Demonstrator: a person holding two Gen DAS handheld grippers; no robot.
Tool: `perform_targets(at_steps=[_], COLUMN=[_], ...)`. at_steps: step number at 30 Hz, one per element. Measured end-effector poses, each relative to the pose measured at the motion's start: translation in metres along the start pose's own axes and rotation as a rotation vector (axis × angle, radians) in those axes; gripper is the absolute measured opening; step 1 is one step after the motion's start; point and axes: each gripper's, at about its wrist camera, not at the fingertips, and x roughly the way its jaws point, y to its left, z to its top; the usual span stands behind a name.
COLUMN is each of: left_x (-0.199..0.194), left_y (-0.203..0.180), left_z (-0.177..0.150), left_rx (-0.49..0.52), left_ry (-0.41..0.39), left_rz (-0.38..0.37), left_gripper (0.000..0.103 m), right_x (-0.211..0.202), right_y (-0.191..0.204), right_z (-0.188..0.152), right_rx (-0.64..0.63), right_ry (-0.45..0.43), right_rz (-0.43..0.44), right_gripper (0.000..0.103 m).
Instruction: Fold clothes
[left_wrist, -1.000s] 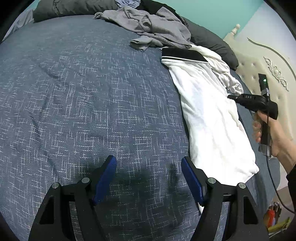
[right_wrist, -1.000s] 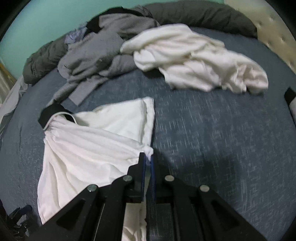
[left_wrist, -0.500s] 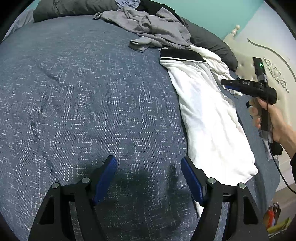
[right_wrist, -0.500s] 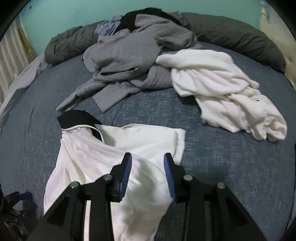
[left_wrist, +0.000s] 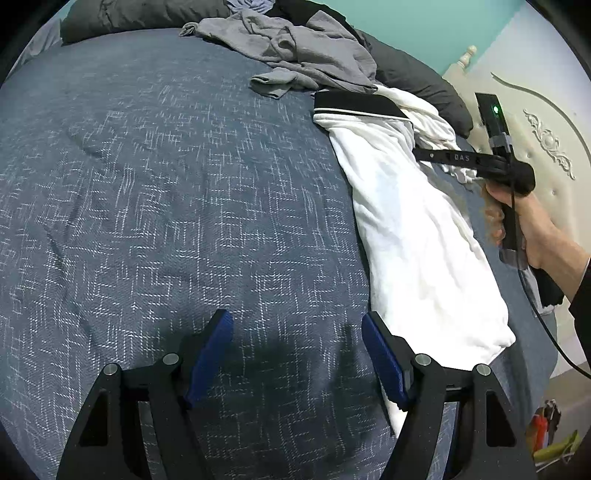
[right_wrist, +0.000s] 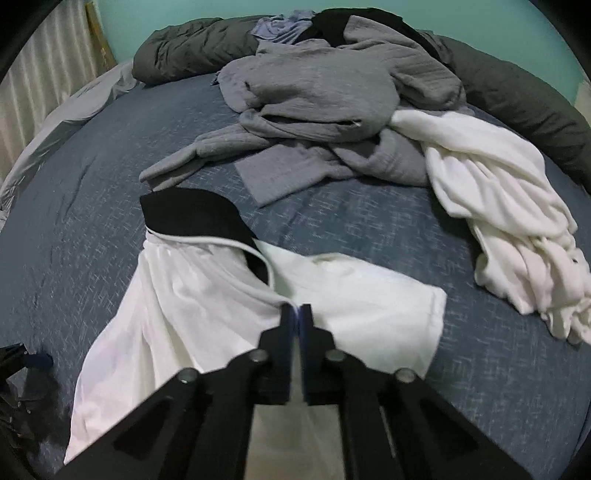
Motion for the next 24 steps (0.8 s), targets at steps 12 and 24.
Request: perform_targets(at_steps=[12, 24], left_x=[0.0, 0.004], left_y=[0.0, -0.008], left_z=[-0.001, -0.003], left_rx=[-0.002, 0.015], left_ry=[0.004, 0.009], left_rz=[0.0, -0.002], left_gripper=[0.076, 0.076], right_x=[-0.001, -0.036], right_y=[-0.032, -0.067], right_z=[0.022, -0.033], right_rx=[0.174, 0.246], right_ry=[-0.005, 0.011], right_rz=[-0.106, 0.027], right_gripper=[0.005, 0.022])
